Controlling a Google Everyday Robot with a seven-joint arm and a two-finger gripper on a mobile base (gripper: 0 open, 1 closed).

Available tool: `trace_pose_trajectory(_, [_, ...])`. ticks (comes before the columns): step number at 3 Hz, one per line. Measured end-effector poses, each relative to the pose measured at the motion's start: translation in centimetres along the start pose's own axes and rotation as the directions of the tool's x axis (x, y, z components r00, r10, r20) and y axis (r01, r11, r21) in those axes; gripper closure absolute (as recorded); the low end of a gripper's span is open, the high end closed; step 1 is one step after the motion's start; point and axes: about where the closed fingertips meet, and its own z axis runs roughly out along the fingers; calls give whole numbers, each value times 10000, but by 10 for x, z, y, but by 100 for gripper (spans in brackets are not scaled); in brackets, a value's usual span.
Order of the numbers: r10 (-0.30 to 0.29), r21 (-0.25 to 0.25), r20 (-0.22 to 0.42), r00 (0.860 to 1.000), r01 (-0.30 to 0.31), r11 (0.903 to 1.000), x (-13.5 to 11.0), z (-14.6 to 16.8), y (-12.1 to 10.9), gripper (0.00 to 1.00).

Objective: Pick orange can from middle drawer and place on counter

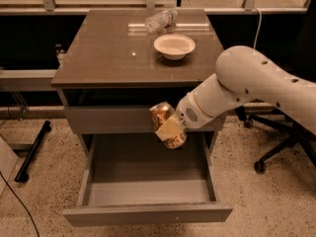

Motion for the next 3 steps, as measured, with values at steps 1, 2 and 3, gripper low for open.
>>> trace_pose_trajectory(1, [-358,243,210,9991,352,9991,-18,-7,-4,100])
trace_pose_trajectory(2, [-1163,939,176,9931,1142,9890,-62,-16,-21,100])
trace_pose_trajectory(3, [-1787,1347,77,9839,1761,9751,-101,-19,-36,100])
